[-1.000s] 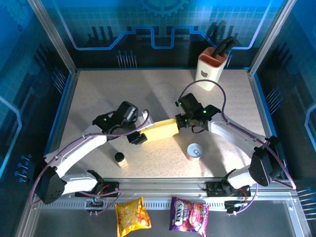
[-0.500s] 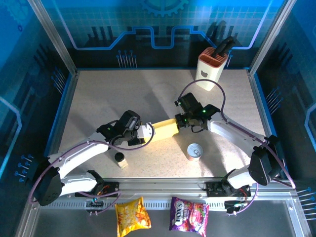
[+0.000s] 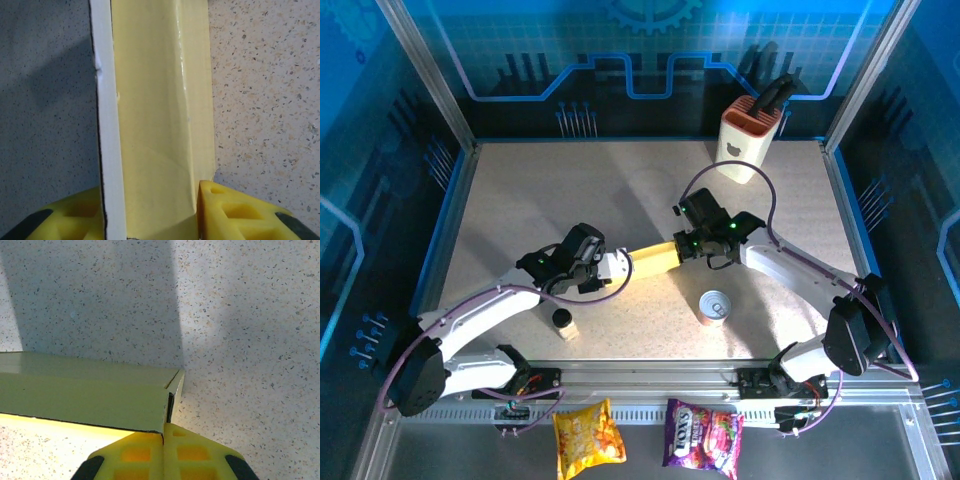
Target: Fold the paper box
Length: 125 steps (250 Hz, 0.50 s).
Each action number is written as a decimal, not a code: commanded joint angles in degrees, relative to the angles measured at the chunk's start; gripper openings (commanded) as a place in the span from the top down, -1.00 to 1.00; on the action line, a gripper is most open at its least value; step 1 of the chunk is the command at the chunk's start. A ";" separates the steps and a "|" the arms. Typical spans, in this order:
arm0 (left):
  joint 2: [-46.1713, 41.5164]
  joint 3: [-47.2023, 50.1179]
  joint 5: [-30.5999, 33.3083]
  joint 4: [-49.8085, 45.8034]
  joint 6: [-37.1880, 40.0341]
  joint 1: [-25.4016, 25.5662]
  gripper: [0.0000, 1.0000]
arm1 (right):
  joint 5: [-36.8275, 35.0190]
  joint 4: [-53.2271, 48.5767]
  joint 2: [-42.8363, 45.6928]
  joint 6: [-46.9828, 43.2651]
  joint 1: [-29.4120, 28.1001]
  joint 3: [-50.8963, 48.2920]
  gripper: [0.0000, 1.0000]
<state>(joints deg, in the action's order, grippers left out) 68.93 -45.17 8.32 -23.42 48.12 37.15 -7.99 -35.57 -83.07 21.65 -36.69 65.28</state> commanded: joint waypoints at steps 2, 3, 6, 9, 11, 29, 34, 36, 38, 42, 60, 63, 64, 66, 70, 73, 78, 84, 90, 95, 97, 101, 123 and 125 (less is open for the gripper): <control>1.11 -0.33 0.40 0.21 -0.84 0.56 0.24 | 0.72 -2.73 0.43 0.52 -0.86 0.29 0.98; 1.21 -0.35 0.39 0.21 -0.88 0.56 0.24 | 0.70 -2.74 0.44 0.51 -0.90 0.29 0.98; 1.27 -0.42 0.41 0.23 -1.08 0.53 0.24 | 0.73 -2.72 0.45 0.45 -0.89 0.31 0.99; 1.42 -0.54 0.49 0.27 -1.14 0.48 0.23 | 0.82 -2.73 0.45 0.49 -0.87 0.37 0.99; 1.50 -0.65 0.48 0.19 -1.17 0.47 0.23 | 0.86 -2.66 0.45 0.45 -0.85 0.40 1.00; 2.38 -1.77 0.46 -0.29 -1.72 0.67 0.19 | 0.95 -2.53 0.13 0.30 -0.84 0.67 1.00; 2.52 -2.12 0.40 -0.44 -1.90 0.48 0.17 | 0.94 -2.49 -0.10 0.23 -0.91 0.77 1.00; 2.59 -2.25 0.37 -0.54 -2.00 0.49 0.17 | 0.95 -2.48 -0.15 0.24 -0.90 0.85 1.00; 2.59 -2.35 0.36 -0.52 -2.03 0.43 0.16 | 0.93 -2.48 -0.23 0.21 -0.86 0.87 1.00; 2.75 -2.65 0.30 -0.63 -2.24 0.40 0.14 | 0.84 -2.48 -0.33 0.19 -0.84 0.82 1.00; 2.46 -3.50 -0.24 -0.27 -2.92 0.38 0.08 | 0.79 -2.45 -0.95 0.22 -0.86 0.88 1.00; 2.32 -3.59 -0.35 -0.04 -3.00 0.38 0.07 | 0.78 -2.41 -1.04 0.23 -0.85 0.88 1.00; 2.25 -3.60 -0.42 0.04 -3.06 0.34 0.07 | 0.83 -2.40 -1.09 0.23 -0.84 0.89 1.00; 2.15 -3.59 -0.52 0.13 -3.19 0.31 0.06 | 0.80 -2.40 -1.13 0.21 -0.78 0.89 1.00; 2.03 -3.57 -0.78 0.46 -3.33 0.29 0.05 | 0.81 -2.40 -1.21 0.22 -0.77 0.87 1.00; 1.83 -3.64 -1.00 0.71 -3.43 0.21 0.05 | 0.82 -2.33 -1.28 0.20 -0.76 0.86 1.00; 1.64 -3.67 -1.39 0.95 -3.62 0.13 0.03 | 0.83 -2.24 -1.37 0.17 -0.76 0.79 1.00; 1.37 -3.83 -1.92 1.30 -3.86 0.04 0.01 | 0.91 -2.20 -1.35 0.23 -0.75 0.81 1.00; 1.10 -3.94 -2.39 1.60 -4.06 -0.03 0.00 | 0.92 -2.17 -1.61 0.22 -0.67 0.89 1.00; 1.00 -4.00 -2.66 1.92 -4.19 -0.06 -0.02 | 0.99 -2.13 -1.72 0.14 -0.68 0.91 1.00; 0.96 -4.04 -2.82 2.01 -4.29 -0.08 -0.02 | 0.97 -2.16 -1.74 0.12 -0.67 0.95 1.00; 0.90 -4.09 -2.93 2.21 -4.37 -0.14 -0.04 | 0.97 -2.15 -1.83 0.11 -0.67 0.99 1.00; 0.84 -4.30 -3.61 3.04 -4.57 -0.10 -0.08 | 1.18 -2.01 -2.25 0.04 -0.57 1.19 1.00; 0.79 -4.27 -3.63 3.16 -4.67 -0.13 -0.08 | 1.19 -2.01 -2.27 0.05 -0.58 1.22 1.00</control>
<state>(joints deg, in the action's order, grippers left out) 70.85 -47.55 7.44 -22.33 44.97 37.12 -8.14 -35.38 -83.55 21.63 -36.69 65.45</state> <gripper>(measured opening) 0.530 0.065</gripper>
